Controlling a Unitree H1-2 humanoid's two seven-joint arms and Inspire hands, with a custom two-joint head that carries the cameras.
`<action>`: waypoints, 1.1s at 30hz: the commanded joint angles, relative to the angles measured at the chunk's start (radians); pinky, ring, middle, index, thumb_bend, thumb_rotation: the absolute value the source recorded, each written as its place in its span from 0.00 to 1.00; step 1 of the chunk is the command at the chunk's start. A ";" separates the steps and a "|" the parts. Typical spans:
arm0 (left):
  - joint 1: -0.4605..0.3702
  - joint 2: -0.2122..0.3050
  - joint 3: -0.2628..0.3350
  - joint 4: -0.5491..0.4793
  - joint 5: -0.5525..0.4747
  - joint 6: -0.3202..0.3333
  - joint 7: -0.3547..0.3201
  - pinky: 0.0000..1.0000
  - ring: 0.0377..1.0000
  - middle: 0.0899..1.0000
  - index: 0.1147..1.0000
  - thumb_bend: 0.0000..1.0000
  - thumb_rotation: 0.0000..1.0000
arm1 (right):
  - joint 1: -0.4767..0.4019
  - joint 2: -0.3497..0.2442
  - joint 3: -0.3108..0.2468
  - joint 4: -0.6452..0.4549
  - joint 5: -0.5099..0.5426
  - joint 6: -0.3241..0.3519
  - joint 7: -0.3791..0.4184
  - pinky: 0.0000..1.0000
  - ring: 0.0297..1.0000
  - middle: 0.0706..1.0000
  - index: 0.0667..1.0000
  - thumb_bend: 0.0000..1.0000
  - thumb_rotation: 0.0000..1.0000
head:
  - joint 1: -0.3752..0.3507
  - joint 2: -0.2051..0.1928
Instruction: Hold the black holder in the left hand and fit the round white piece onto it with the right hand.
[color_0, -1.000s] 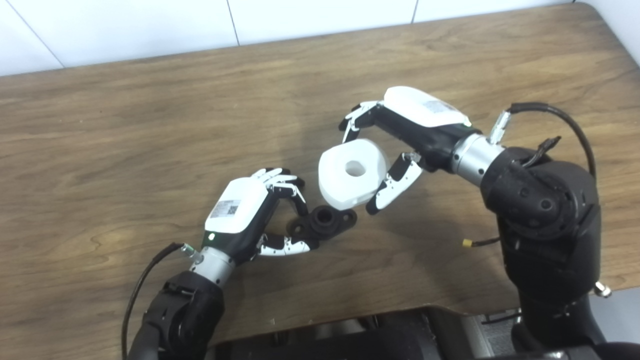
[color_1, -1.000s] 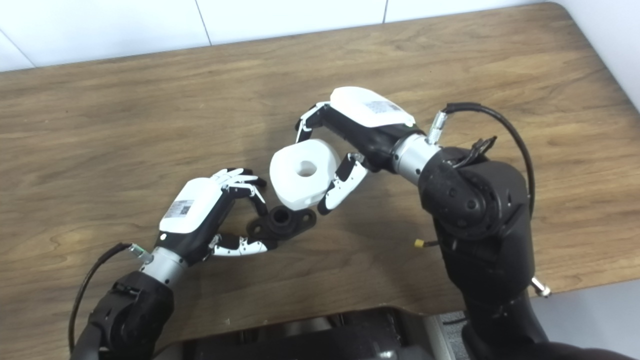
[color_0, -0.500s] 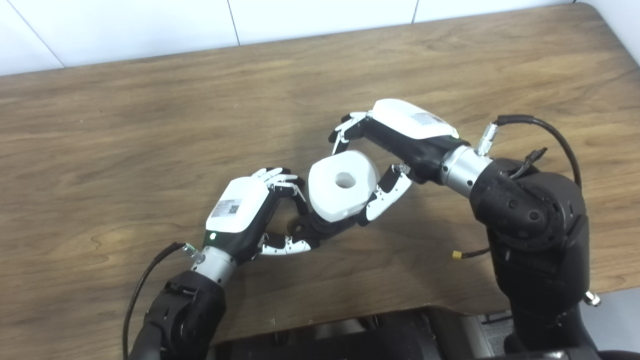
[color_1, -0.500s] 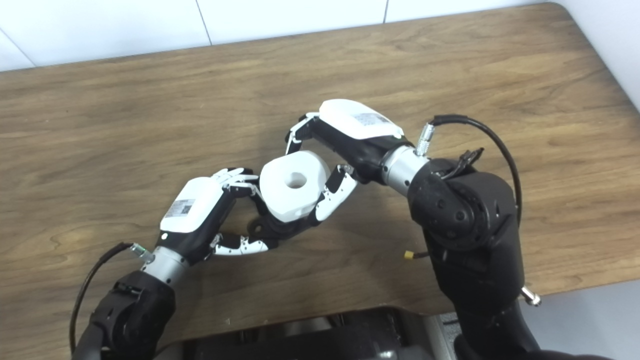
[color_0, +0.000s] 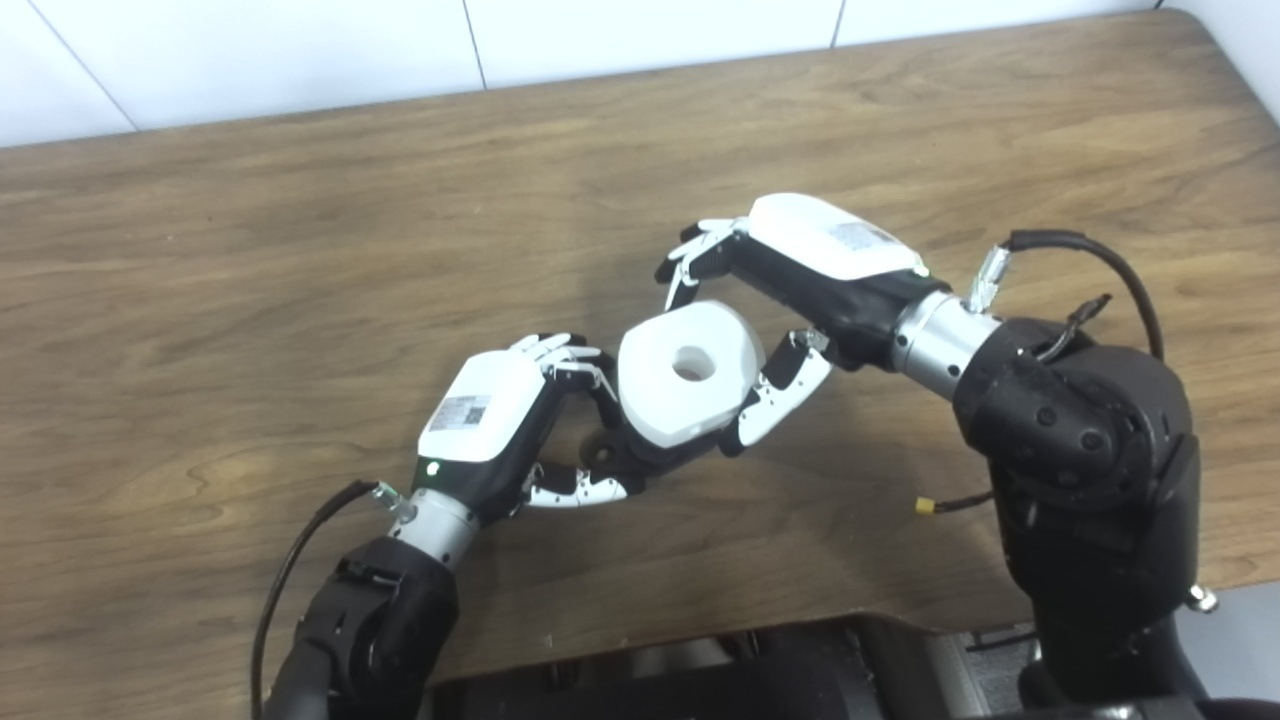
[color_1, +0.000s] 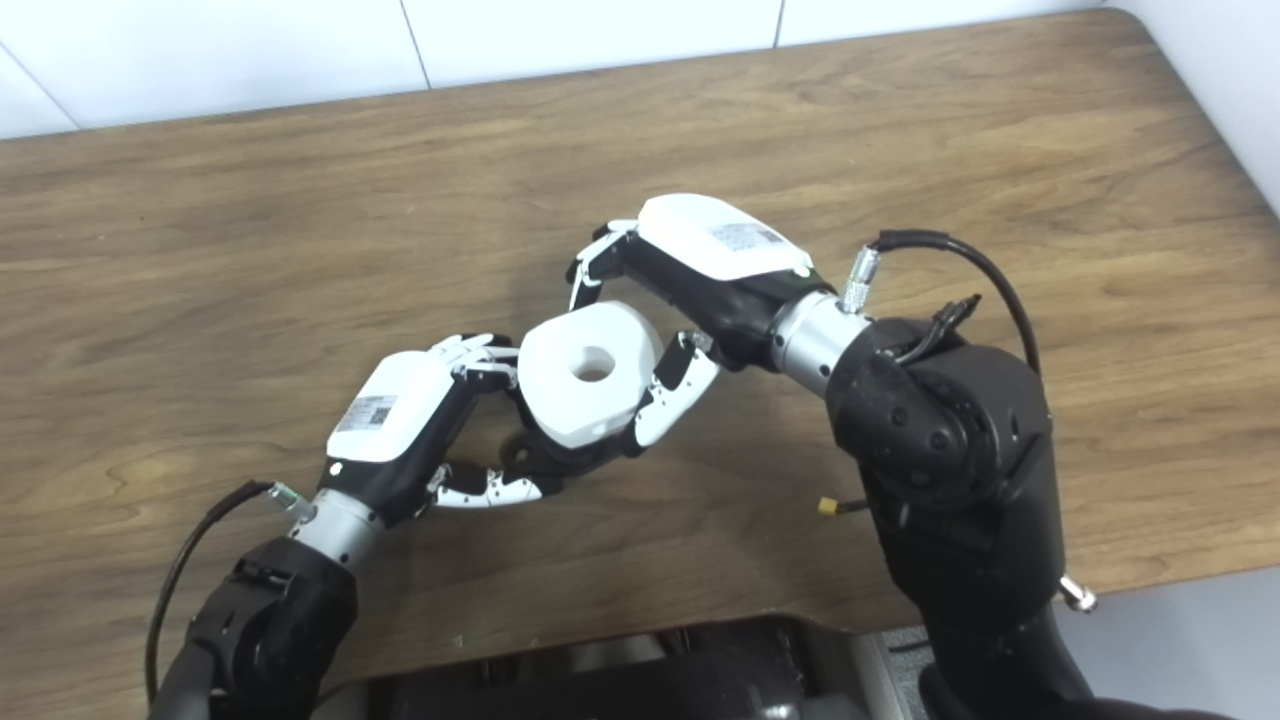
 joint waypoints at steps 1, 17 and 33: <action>0.008 0.000 -0.013 0.005 0.007 0.029 -0.049 0.90 0.88 0.78 0.42 0.52 0.05 | -0.036 -0.006 0.004 -0.032 0.006 -0.002 0.117 0.90 0.91 0.78 0.45 0.52 0.13 | 0.000 0.002; 0.009 0.004 -0.012 0.003 -0.005 0.028 -0.046 0.90 0.89 0.78 0.42 0.52 0.05 | -0.020 0.004 0.031 -0.014 -0.008 -0.002 0.117 0.94 0.92 0.79 0.45 0.52 0.13 | 0.018 0.009; 0.005 0.000 -0.016 0.002 0.007 0.036 -0.054 0.90 0.89 0.78 0.42 0.52 0.05 | -0.030 0.029 0.036 0.003 -0.029 -0.002 0.117 0.96 0.92 0.79 0.45 0.52 0.13 | 0.021 0.006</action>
